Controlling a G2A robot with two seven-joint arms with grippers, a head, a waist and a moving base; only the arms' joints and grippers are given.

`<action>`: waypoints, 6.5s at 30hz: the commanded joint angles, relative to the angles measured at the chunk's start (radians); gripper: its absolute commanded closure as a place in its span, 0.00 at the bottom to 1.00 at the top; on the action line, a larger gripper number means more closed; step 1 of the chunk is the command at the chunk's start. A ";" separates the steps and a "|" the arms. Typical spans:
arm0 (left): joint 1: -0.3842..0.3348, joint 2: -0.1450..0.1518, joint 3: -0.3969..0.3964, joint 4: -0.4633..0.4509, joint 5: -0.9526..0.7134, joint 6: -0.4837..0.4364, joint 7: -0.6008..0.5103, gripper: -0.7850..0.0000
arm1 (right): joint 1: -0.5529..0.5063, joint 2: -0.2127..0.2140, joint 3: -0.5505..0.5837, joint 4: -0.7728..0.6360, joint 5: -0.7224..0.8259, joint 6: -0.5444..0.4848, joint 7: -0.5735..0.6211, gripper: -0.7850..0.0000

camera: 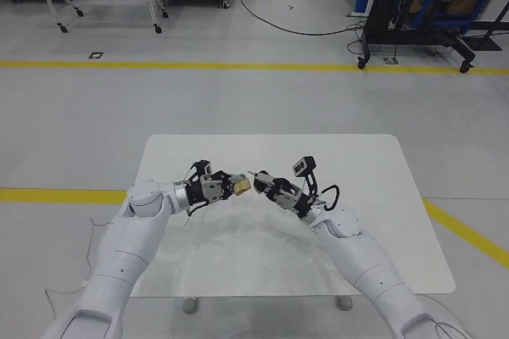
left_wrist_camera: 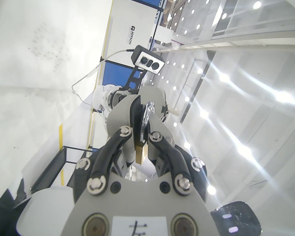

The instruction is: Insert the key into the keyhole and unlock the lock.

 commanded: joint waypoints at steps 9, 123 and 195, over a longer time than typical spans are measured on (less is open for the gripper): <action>-0.016 0.004 -0.008 0.027 0.002 0.035 0.034 1.00 | -0.031 0.010 0.018 -0.078 -0.021 0.037 0.045 1.00; 0.164 0.021 -0.031 -0.263 0.138 -0.025 0.564 1.00 | -0.145 -0.110 -0.143 -0.332 -0.751 0.476 -0.946 1.00; -0.004 0.004 0.002 0.093 -0.269 0.288 0.145 1.00 | -0.224 -0.095 0.018 -0.379 -0.496 0.117 -0.478 1.00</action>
